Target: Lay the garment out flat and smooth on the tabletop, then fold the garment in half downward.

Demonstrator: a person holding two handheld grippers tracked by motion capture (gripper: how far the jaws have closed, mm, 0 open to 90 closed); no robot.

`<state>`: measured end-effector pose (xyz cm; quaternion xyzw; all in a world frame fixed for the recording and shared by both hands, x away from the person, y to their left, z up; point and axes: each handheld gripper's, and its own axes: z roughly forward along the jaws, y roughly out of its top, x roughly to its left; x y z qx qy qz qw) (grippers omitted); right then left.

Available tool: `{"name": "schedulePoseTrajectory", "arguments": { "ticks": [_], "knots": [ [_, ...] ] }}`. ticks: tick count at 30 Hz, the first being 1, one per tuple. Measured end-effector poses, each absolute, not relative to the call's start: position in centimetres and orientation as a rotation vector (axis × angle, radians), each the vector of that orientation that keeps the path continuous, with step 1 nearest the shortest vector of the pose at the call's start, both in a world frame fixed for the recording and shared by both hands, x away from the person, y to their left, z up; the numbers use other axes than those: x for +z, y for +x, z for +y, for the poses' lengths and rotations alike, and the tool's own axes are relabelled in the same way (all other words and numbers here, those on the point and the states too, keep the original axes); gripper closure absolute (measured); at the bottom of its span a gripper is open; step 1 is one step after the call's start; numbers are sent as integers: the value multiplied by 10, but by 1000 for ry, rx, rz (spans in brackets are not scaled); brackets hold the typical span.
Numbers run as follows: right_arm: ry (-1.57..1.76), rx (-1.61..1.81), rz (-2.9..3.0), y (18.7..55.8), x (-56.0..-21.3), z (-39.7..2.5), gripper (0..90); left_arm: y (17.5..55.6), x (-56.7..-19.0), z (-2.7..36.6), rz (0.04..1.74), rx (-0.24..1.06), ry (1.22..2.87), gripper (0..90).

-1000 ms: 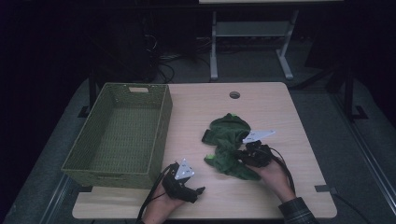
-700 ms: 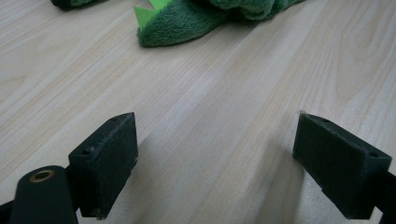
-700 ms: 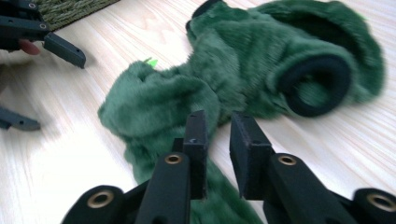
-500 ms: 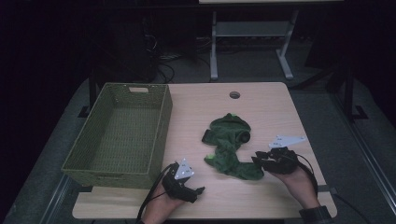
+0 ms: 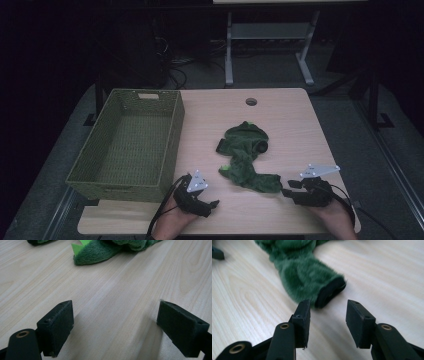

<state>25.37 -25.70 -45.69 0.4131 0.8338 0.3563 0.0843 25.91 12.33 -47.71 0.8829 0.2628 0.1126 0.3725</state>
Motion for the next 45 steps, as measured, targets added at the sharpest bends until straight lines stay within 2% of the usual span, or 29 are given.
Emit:
{"name": "schedulePoseTrajectory", "arguments": {
  "ticks": [11, 14, 17, 19, 34, 45],
  "knots": [
    [1245, 1084, 2512, 255, -465, -250, 545, 259, -477, 123, 675, 289, 2262, 132],
    [1254, 1098, 2519, 257, -464, -247, 626, 259, -477, 123, 675, 289, 2263, 133],
    [1254, 1092, 2529, 261, -465, -246, 788, 259, -477, 123, 678, 288, 2263, 132],
    [1246, 1106, 2522, 261, -463, -250, 823, 259, -477, 123, 679, 286, 2262, 132],
    [1198, 1092, 2448, 252, -440, -281, 838, 259, -477, 123, 678, 288, 2259, 132],
    [1063, 1129, 2459, 256, -420, -269, 838, 259, -477, 123, 678, 288, 2259, 132]
  ]
}}
